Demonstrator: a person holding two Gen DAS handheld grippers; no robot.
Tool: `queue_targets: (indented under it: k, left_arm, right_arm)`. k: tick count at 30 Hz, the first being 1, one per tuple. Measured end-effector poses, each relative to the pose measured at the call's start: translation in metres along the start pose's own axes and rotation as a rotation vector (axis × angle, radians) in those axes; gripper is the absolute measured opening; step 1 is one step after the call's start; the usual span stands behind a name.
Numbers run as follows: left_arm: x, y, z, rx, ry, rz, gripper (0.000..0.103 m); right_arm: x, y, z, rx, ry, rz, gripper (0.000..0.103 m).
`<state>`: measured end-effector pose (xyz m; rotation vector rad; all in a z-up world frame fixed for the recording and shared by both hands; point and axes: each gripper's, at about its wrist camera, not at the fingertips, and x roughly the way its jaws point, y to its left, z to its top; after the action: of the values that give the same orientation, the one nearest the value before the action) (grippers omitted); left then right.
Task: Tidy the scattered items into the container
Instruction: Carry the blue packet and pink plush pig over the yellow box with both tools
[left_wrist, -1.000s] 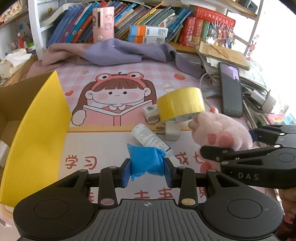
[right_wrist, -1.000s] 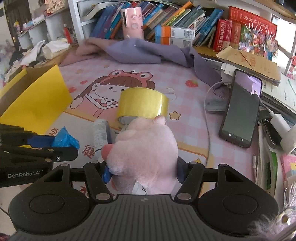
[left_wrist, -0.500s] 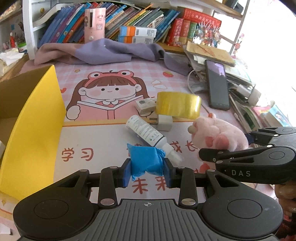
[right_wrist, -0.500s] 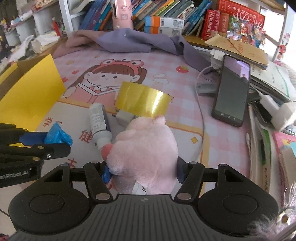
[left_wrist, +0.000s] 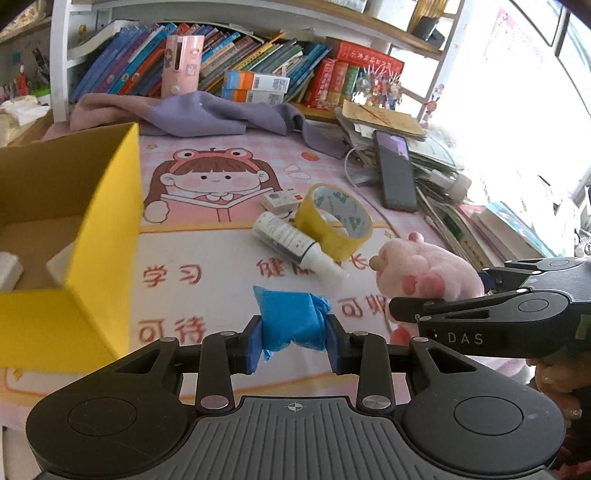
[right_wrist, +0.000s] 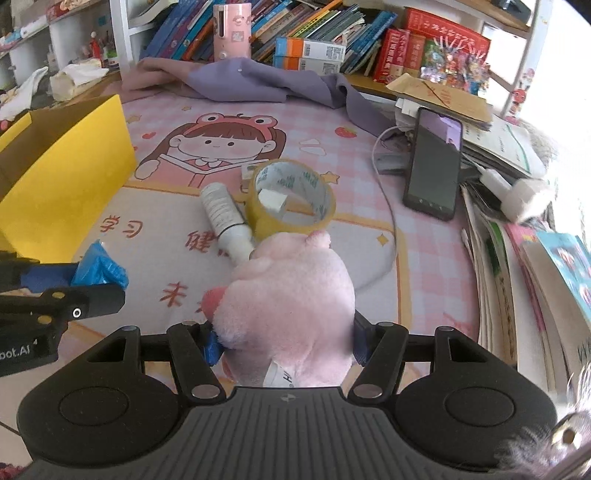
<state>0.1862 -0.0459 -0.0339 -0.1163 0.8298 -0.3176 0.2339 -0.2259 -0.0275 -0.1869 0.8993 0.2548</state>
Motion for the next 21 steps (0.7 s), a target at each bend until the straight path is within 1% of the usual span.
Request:
queue_targets:
  k: [6, 12, 21]
  left_arm:
    - [-0.036, 0.010, -0.022, 0.012, -0.035, -0.012, 0.033]
    - [-0.062, 0.019, -0.041, 0.019, -0.045, -0.016, 0.032]
    - [-0.090, 0.027, -0.066, 0.039, -0.030, -0.038, 0.032]
  right_arm:
    - [-0.031, 0.030, -0.024, -0.002, -0.035, -0.015, 0.061]
    - [-0.056, 0.055, -0.046, 0.002, -0.061, -0.017, 0.061]
    - [-0.084, 0.084, -0.076, 0.024, -0.059, -0.019, 0.061]
